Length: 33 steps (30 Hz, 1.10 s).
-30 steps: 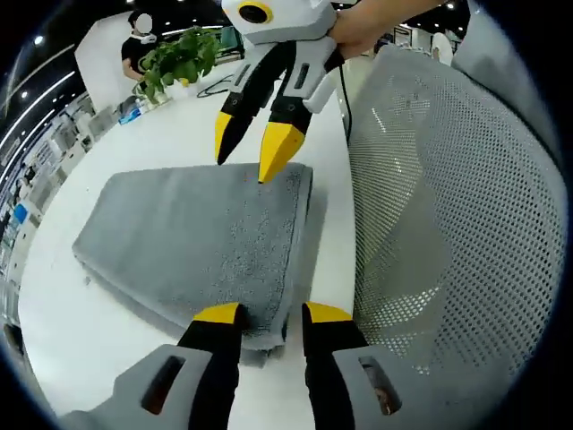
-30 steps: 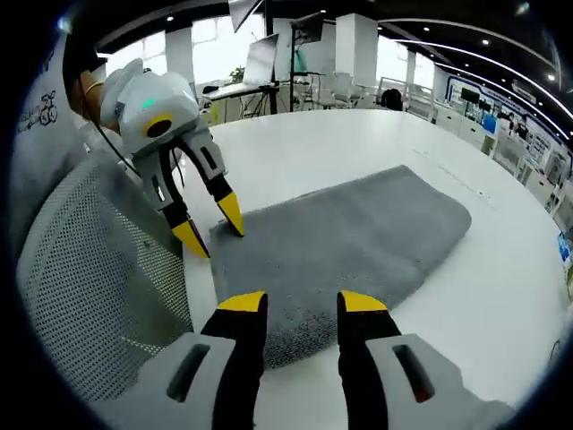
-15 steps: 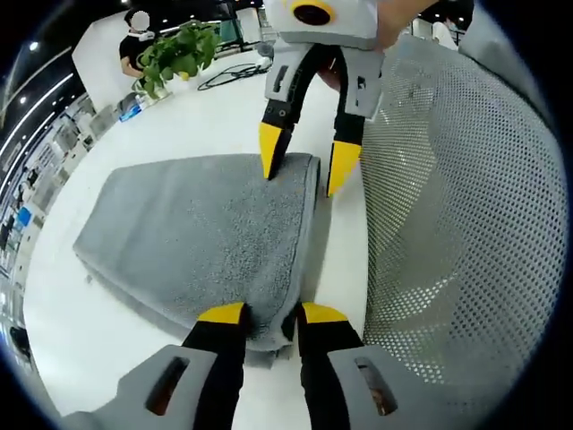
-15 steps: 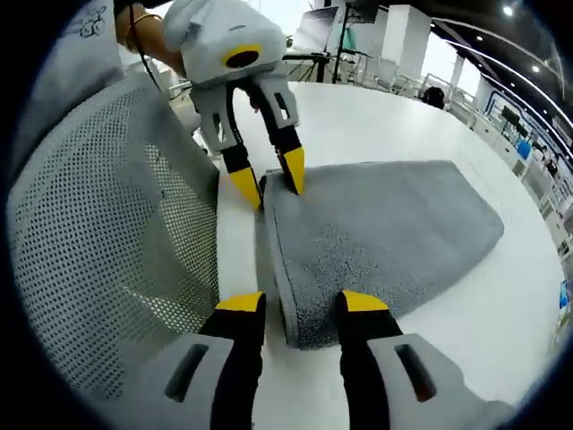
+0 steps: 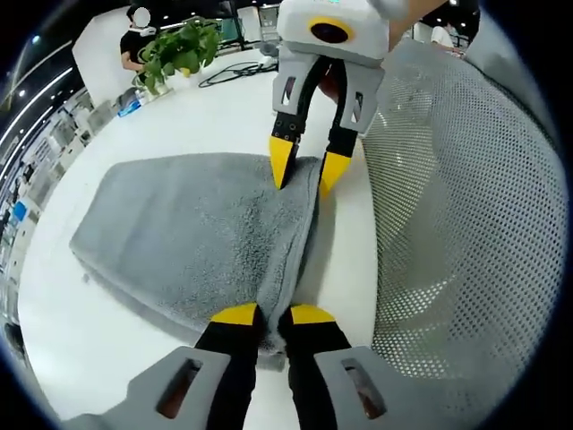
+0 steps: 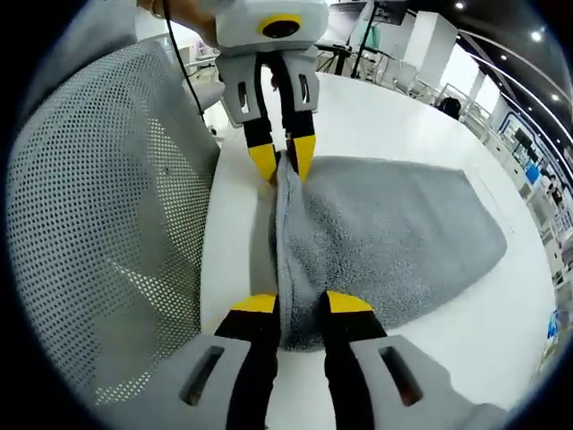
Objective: Fold the towel on the table until its edges align and the towel forms a compact rectangular stack.
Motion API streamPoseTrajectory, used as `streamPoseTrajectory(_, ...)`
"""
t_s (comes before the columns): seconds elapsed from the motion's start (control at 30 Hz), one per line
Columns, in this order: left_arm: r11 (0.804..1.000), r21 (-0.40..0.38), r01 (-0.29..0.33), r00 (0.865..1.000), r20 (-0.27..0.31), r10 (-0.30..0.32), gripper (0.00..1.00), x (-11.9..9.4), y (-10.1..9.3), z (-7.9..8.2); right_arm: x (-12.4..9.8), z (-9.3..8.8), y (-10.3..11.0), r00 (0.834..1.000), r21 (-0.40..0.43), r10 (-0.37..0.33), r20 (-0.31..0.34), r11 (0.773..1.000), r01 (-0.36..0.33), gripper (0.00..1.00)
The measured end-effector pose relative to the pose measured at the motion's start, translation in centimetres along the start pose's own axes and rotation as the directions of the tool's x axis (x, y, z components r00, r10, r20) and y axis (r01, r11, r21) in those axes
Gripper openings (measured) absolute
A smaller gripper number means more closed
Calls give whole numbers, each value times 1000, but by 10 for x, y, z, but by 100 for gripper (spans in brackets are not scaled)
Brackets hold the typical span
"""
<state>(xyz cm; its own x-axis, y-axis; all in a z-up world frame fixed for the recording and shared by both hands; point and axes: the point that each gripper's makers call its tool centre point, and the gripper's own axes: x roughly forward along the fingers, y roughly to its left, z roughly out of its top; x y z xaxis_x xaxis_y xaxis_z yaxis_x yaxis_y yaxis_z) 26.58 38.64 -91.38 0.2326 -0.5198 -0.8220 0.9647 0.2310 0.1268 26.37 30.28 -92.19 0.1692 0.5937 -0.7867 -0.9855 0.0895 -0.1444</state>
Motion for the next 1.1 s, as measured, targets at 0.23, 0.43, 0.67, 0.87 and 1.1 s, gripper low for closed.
streamPoseTrajectory(0.23, 999, 50, -11, 999, -33, 12, 9, 2, 0, 1, -2, 2, -5, 1000, 5, -24, 10, 1000, 24, 11)
streamPoseTrajectory(0.43, 998, 56, -17, 1000, -25, 18, 7, 2, 3, 2, -4, 1, -9, 1000, 80, -27, 17, 996, 25, 9)
streamPoseTrajectory(0.67, 982, -183, 57, 998, 24, -53, 7, 0, 6, 2, -4, 2, -10, 1000, 179, -8, 5, 984, 7, 8)
streamPoseTrajectory(0.87, 994, -86, 60, 998, -18, -62, 7, -2, 3, 2, -10, 6, -10, 999, 198, 27, -21, 980, -22, 7)
streamPoseTrajectory(1.1, 995, -81, 60, 998, -6, -61, 7, -17, 7, 6, -20, 18, -11, 998, 255, 70, -11, 965, -64, 6)
